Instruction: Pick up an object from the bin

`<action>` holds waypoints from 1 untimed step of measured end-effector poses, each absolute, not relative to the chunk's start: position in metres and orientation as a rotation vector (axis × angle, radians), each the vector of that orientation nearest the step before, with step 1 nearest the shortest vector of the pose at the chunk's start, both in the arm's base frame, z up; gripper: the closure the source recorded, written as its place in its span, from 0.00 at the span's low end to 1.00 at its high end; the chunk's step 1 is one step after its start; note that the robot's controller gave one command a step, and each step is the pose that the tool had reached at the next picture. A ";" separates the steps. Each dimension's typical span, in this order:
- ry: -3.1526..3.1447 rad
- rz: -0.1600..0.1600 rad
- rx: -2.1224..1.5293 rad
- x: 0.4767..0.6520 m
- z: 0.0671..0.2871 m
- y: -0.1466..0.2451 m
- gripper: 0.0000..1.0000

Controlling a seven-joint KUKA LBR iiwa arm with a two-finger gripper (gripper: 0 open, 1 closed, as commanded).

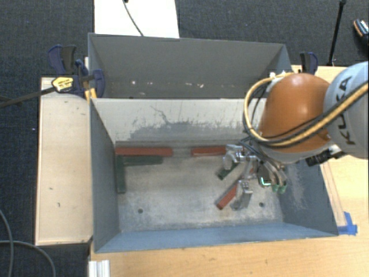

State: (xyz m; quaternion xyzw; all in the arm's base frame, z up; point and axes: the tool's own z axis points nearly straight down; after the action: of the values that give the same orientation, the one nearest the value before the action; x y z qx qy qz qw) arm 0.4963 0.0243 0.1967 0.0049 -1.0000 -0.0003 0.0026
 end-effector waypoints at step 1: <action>-3.115 0.001 0.388 0.489 0.131 -0.016 0.00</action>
Offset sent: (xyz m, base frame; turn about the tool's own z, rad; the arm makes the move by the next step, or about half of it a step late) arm -0.0066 -0.0387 -0.0646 -0.2405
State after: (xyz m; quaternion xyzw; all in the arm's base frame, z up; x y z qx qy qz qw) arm 0.4890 -0.0157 0.1307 0.1237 -0.9923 0.0002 0.0014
